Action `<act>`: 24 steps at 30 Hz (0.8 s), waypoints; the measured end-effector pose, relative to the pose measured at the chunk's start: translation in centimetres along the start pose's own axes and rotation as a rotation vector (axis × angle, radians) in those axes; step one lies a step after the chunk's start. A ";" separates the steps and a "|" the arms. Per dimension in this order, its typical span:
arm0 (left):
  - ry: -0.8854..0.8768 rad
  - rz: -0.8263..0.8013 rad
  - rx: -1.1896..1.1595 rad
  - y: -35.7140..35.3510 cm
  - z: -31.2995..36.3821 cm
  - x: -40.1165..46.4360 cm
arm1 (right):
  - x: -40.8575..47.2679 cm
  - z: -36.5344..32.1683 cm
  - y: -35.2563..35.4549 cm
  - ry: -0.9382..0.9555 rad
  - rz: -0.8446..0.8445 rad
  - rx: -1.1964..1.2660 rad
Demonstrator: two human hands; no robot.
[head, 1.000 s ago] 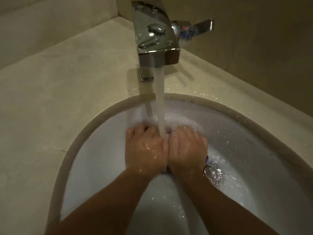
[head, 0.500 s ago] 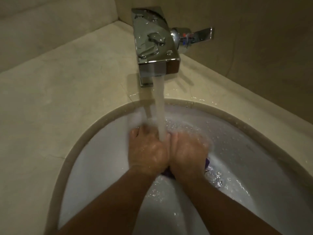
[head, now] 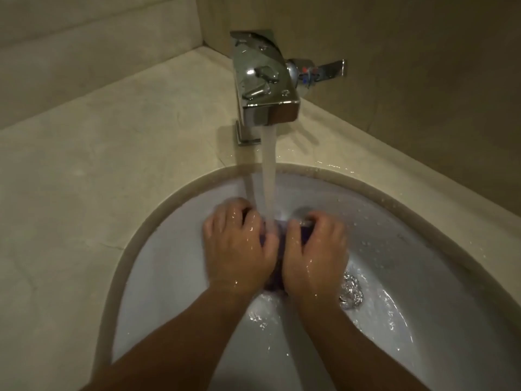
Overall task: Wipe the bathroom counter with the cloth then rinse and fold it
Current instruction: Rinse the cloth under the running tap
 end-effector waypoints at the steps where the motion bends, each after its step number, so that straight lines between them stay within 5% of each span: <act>1: -0.007 -0.052 0.036 -0.8 0.1 -0.3 | -0.6 1.0 -0.4 -0.031 -0.005 -0.038; 10: -0.112 -0.215 0.178 -3.0 1.8 -0.2 | 0.2 2.6 -4.0 0.165 -0.166 -0.366; 16: 0.012 -0.211 0.020 -3.8 1.3 0.7 | 1.2 1.4 -2.9 0.168 -0.073 -0.355; 21: 0.043 -0.251 0.072 -5.3 1.0 1.1 | 1.5 2.9 -4.5 0.015 -0.292 -0.575; 24: 0.049 -0.295 0.101 -5.7 0.9 1.2 | 1.5 2.6 -3.8 0.005 -0.219 -0.471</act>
Point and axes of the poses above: each hand's wrist, its own x-axis towards the middle knuckle, its own y-axis out of the back of the hand, z = x × y, the point moved 9 cm from there along x, towards the middle knuckle, and after that the axes turned 7 degrees about x, right-handed, at the moved point
